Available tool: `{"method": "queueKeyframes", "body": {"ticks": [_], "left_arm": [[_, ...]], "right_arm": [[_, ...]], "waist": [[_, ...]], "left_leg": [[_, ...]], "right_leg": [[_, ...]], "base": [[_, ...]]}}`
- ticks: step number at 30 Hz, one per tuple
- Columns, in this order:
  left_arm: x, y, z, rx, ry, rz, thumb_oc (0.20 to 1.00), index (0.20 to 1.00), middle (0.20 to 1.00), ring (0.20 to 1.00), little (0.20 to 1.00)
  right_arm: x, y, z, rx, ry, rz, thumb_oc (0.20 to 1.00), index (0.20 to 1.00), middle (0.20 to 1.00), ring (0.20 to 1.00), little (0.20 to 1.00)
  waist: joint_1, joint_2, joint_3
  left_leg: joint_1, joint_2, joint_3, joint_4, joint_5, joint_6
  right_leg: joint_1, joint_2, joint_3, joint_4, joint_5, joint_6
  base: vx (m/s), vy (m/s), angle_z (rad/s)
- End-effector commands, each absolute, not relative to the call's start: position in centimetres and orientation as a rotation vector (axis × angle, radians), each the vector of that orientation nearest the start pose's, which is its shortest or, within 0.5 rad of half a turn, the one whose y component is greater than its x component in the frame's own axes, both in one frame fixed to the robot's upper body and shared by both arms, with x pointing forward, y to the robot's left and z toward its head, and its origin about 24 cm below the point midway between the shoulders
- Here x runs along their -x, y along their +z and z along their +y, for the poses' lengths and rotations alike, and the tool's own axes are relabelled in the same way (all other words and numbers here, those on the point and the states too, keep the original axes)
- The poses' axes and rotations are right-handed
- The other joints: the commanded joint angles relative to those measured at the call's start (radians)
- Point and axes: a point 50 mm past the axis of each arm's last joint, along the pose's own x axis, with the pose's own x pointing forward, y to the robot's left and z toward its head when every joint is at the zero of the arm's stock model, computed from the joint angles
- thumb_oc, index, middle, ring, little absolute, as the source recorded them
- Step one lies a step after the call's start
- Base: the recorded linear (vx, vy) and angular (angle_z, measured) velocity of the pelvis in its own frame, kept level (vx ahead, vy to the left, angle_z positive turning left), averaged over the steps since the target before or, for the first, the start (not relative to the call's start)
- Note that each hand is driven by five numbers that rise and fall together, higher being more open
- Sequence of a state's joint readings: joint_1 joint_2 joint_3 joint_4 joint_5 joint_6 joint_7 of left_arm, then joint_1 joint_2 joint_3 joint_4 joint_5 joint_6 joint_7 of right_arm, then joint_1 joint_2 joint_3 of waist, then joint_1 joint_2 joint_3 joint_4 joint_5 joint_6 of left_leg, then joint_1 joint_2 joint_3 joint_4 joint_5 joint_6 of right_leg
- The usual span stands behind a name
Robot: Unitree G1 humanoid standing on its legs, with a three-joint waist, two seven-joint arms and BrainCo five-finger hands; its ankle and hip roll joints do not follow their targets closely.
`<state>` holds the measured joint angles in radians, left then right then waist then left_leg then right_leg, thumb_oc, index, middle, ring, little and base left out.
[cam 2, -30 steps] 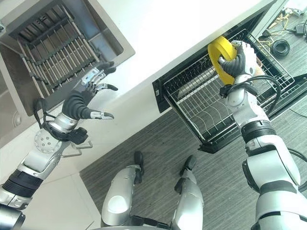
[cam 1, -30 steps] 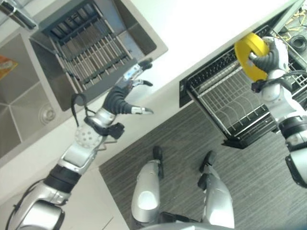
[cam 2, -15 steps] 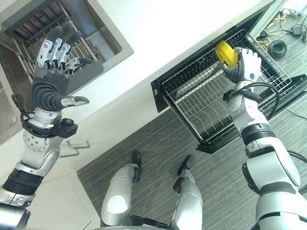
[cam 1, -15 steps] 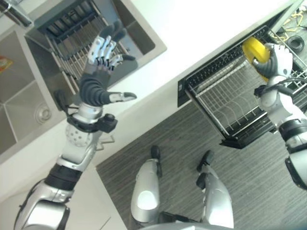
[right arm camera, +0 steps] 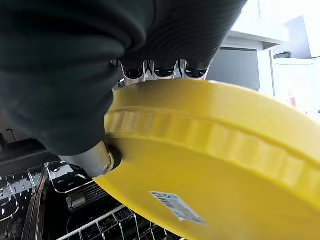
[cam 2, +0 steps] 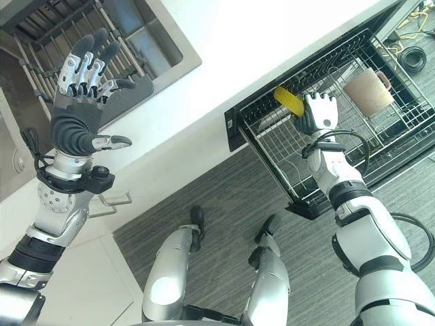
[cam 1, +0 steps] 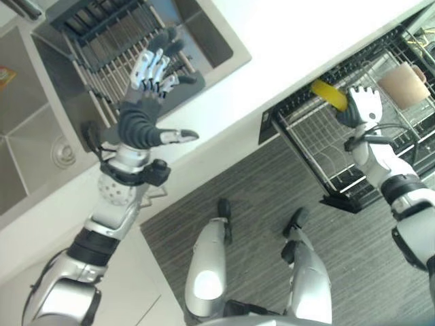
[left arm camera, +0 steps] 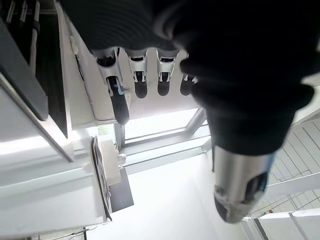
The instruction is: Place the dishes in the dishwasher.
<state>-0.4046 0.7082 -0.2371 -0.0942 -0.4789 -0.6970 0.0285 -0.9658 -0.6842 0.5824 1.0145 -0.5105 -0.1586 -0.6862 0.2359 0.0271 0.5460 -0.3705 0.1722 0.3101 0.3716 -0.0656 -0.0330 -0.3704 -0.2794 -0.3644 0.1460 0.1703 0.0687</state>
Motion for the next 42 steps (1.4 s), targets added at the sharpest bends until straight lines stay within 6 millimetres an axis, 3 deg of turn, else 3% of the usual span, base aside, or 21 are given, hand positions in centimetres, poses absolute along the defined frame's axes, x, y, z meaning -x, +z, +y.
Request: {"method": "queueKeyframes", "body": {"ticks": [1,7,14,19,26,30,42], "left_arm": [[-24.9,24.1,17.0,-0.113,-0.406,-1.163,1.000,1.000,1.000,1.000,1.000],[-24.7,24.2,17.0,-0.097,-0.382,-1.169,1.000,1.000,1.000,1.000,1.000],[-24.5,23.9,17.0,-0.096,-0.313,-1.195,1.000,1.000,1.000,1.000,1.000],[-24.6,23.7,17.1,-0.087,-0.308,-1.190,1.000,1.000,1.000,1.000,1.000],[-24.3,23.1,17.3,-0.088,-0.312,-1.184,1.000,1.000,1.000,1.000,1.000],[-24.3,22.8,17.1,-0.081,-0.336,-1.168,1.000,1.000,1.000,1.000,1.000],[-24.3,22.9,16.9,-0.091,-0.340,-1.175,1.000,1.000,1.000,1.000,1.000]], "right_arm": [[-38.4,22.1,-25.3,1.439,-0.587,-0.644,0.200,0.200,0.200,0.200,0.200],[-37.3,23.7,-26.9,1.444,-0.848,-0.742,0.200,0.200,0.200,0.200,0.200],[-36.4,24.5,-27.8,1.602,-0.983,-0.807,0.200,0.200,0.200,0.200,0.200],[-36.2,23.8,-27.7,1.687,-0.958,-0.848,0.200,0.200,0.200,0.200,0.200],[-36.6,22.3,-26.8,1.794,-0.782,-0.875,0.200,0.200,0.200,0.200,0.200],[-36.8,22.3,-25.3,1.907,-0.677,-1.038,0.200,0.200,0.200,0.200,0.200],[-36.4,23.3,-25.4,1.877,-0.809,-1.123,0.200,0.200,0.200,0.200,0.200]], "waist": [[0.020,0.023,-0.026],[0.011,0.040,-0.026],[0.000,0.054,-0.026],[0.000,0.058,-0.026],[0.007,0.066,-0.026],[0.021,0.073,-0.026],[0.023,0.078,-0.026]], "left_leg": [[-0.063,0.031,-0.115,0.023,-0.035,-0.059],[-0.085,0.025,-0.116,0.017,-0.036,-0.056],[-0.107,0.018,-0.113,-0.001,-0.030,-0.054],[-0.093,0.016,-0.108,-0.008,-0.032,-0.053],[-0.074,0.010,-0.115,-0.016,-0.034,-0.053],[-0.082,0.002,-0.124,-0.019,-0.029,-0.051],[-0.096,-0.006,-0.129,-0.005,-0.034,-0.047]], "right_leg": [[0.002,-0.115,-0.038,0.128,-0.165,0.146],[-0.043,-0.126,-0.024,0.144,-0.162,0.152],[-0.091,-0.137,-0.014,0.156,-0.163,0.156],[-0.083,-0.139,-0.016,0.154,-0.165,0.155],[-0.071,-0.150,-0.019,0.150,-0.165,0.155],[-0.085,-0.163,-0.022,0.164,-0.165,0.155],[-0.104,-0.170,-0.017,0.183,-0.166,0.156]], "base": [[0.00,0.034,0.01],[-0.01,0.052,-0.01],[-0.02,0.048,-0.01],[0.00,0.004,-0.01],[0.01,0.010,0.00],[0.02,0.029,0.04],[0.00,0.003,0.01]]}}
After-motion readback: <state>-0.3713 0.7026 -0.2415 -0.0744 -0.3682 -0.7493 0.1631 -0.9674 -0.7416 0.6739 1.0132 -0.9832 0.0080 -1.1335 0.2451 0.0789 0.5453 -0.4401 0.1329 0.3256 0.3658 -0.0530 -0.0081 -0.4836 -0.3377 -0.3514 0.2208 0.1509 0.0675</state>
